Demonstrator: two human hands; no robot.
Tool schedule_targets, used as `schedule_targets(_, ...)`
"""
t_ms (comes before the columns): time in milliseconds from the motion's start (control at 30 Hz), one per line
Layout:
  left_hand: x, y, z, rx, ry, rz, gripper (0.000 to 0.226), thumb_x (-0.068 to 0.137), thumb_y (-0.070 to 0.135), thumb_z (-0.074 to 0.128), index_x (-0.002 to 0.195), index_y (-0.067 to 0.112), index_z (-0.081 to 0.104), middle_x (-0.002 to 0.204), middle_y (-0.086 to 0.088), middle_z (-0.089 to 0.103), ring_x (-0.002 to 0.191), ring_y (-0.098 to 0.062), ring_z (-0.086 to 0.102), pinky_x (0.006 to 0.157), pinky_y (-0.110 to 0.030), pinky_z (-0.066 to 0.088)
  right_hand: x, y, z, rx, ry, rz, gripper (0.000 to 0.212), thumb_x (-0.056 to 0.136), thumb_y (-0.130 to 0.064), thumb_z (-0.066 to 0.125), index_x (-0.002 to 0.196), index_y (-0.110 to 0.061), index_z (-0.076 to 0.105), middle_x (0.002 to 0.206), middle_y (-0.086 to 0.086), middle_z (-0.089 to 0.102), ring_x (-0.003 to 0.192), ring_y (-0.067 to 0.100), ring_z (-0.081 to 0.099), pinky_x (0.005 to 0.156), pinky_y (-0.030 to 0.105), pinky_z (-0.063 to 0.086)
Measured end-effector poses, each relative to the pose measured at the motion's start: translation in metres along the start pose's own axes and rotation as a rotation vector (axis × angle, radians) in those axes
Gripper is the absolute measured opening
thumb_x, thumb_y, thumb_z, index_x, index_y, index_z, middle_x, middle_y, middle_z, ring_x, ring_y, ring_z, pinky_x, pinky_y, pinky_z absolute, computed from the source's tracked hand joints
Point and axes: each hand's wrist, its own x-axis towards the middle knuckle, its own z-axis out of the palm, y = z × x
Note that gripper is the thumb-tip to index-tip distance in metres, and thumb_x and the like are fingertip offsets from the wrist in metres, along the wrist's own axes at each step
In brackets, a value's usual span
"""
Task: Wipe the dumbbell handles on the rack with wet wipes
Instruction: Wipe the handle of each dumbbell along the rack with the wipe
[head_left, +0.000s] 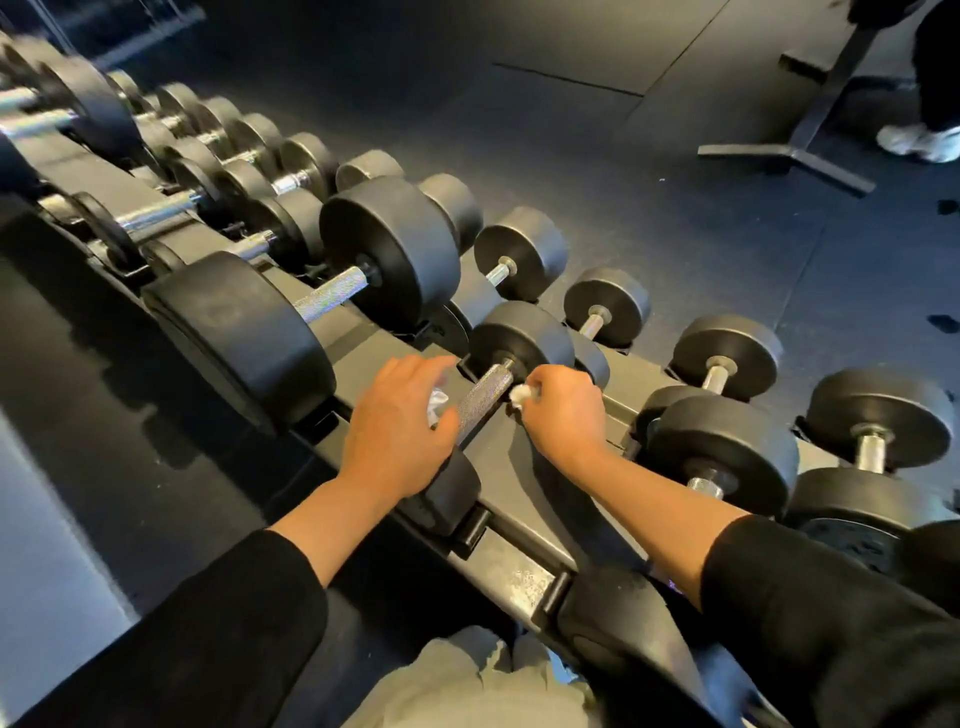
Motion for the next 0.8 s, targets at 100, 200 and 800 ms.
schedule_targets(100, 0.000, 0.000, -0.001, -0.012, -0.002, 0.008, 0.037, 0.083, 0.021, 0.059, 0.120, 0.016, 0.057, 0.098, 0.000, 0.058, 0.090, -0.015, 0.050, 0.071, -0.028, 0.040, 0.004, -0.004, 0.011, 0.079, 0.037, -0.001, 0.015, 0.089, -0.012, 0.056, 0.101, -0.013, 0.066, 0.091, 0.008, 0.067, 0.084, 0.023, 0.062, 0.073, 0.032, 0.052)
schedule_targets(200, 0.000, 0.000, -0.002, -0.055, 0.009, -0.003, 0.039, 0.080, 0.024, 0.053, 0.117, 0.015, 0.059, 0.095, 0.000, 0.059, 0.086, -0.015, 0.053, 0.070, -0.034, 0.048, 0.002, -0.004, 0.024, 0.308, 0.097, 0.050, 0.016, 0.088, -0.010, 0.059, 0.102, -0.013, 0.065, 0.091, 0.004, 0.066, 0.083, 0.014, 0.061, 0.071, 0.023, 0.047)
schedule_targets(800, 0.001, -0.002, -0.001, -0.068, 0.017, -0.020, 0.042, 0.078, 0.021, 0.054, 0.120, 0.018, 0.057, 0.093, 0.005, 0.059, 0.085, -0.012, 0.052, 0.073, -0.035, 0.049, -0.030, -0.002, 0.038, 0.654, -0.261, -0.241, 0.020, 0.069, 0.000, 0.074, 0.070, -0.019, 0.068, 0.071, -0.003, 0.066, 0.065, 0.011, 0.063, 0.067, 0.033, 0.056)
